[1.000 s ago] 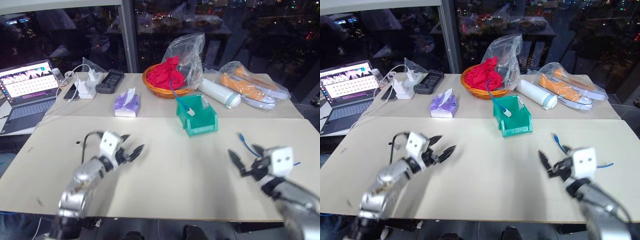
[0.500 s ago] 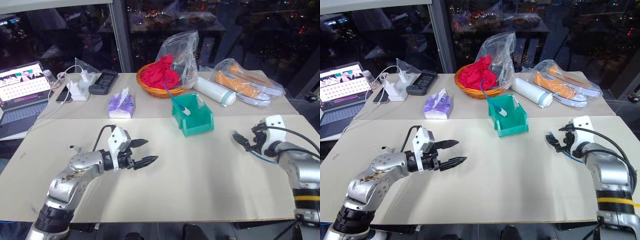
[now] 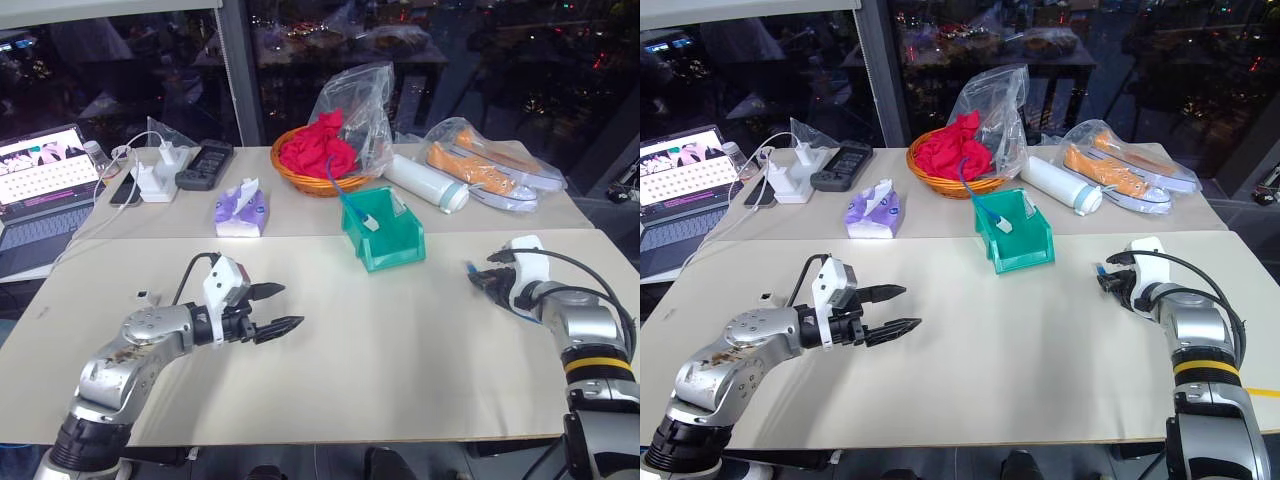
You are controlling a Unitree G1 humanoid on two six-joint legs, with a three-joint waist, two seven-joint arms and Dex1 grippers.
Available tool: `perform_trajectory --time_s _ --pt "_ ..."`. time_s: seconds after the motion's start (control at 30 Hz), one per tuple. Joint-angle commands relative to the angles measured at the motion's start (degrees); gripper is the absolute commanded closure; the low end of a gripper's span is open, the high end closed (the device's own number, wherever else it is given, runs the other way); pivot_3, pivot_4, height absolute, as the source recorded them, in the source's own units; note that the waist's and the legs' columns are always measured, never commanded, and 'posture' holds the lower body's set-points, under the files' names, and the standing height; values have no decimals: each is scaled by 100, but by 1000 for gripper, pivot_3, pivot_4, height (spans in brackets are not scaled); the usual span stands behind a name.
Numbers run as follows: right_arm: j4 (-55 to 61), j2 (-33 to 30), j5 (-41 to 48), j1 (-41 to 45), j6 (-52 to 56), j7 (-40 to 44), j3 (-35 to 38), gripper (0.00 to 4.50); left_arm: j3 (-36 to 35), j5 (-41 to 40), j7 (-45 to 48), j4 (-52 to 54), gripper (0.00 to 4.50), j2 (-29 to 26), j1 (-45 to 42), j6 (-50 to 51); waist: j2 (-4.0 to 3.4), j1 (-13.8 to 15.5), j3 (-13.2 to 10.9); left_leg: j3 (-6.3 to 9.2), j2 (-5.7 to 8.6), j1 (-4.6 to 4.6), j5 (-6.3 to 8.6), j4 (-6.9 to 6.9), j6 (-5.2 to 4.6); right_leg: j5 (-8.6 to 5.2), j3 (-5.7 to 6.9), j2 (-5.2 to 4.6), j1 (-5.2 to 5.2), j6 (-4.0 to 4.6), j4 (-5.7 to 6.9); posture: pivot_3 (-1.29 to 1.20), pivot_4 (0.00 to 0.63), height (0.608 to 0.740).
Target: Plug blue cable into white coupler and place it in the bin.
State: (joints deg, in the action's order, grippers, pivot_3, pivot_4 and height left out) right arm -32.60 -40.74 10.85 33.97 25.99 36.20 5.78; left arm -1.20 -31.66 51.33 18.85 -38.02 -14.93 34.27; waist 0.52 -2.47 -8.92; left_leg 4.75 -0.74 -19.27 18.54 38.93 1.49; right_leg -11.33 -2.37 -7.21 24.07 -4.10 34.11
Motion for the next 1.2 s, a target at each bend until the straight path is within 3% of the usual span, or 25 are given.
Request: perform_trajectory --time_s 0.03,0.2,0.37,0.5,0.6,0.77,0.8,0.97,1.07,1.2 --pt "832 -312 -139 -349 -64 598 -291 4499 -70 -123 278 -99 561 -30 -312 -159 0 4 0 0 0 0 0 0 0 0 1 0 0 0 0 0 150 740" --pt "3470 -1114 309 -1089 473 2028 -816 4499 125 -129 564 -300 561 99 -675 -195 -4 -15 -2 0 0 -6 0 -3 0 0 1 0 7 -1 4 0 150 740" --pt "4916 -1138 333 -1131 453 2550 -1501 4499 496 65 968 -390 561 86 -894 -276 3 -29 -8 1 1 0 4 1 -6 0 -2 1 7 -2 2 0 150 740" --pt "5190 -659 4 -805 413 2608 -2390 4499 908 346 1344 -539 561 22 -1062 -484 10 -6 -12 3 1 -2 2 5 -2 1 -2 1 6 -1 4 0 150 740" --pt "5037 -565 -409 -745 164 2797 -3002 4499 1399 1066 1554 -640 561 -76 -1059 -1288 10 23 -12 3 2 -5 -1 4 3 1 -1 1 8 -1 0 0 150 740" --pt "4780 -586 -748 -645 -178 2917 -3198 4499 1642 1350 1718 -696 561 -34 -1004 -1692 15 58 -15 1 2 -14 -14 4 27 2 0 1 12 -3 -1 0 150 740" --pt "4766 -588 -717 -614 -167 2945 -3126 3532 1710 1428 1751 -735 561 -25 -1009 -1779 16 57 -16 1 2 -13 -14 4 26 2 1 1 11 -3 -2 0 150 740" --pt "5119 -645 -205 -331 576 2958 -2413 1936 1997 2039 1511 -1129 561 159 -1106 -2202 17 65 -16 1 2 -9 0 5 1 2 0 1 11 -3 -2 0 150 740" --pt "5807 -633 527 -442 1684 2724 -1589 936 2103 2143 1246 -1240 561 473 -1139 -1892 18 113 -16 3 2 -9 0 8 1 2 1 1 11 -2 2 0 150 740" --pt "6913 -514 1502 -1009 3118 2228 -554 936 2278 2192 1119 -1288 561 812 -1128 -1581 18 176 -16 6 2 -11 3 7 -4 3 3 1 7 -2 17 0 150 740"
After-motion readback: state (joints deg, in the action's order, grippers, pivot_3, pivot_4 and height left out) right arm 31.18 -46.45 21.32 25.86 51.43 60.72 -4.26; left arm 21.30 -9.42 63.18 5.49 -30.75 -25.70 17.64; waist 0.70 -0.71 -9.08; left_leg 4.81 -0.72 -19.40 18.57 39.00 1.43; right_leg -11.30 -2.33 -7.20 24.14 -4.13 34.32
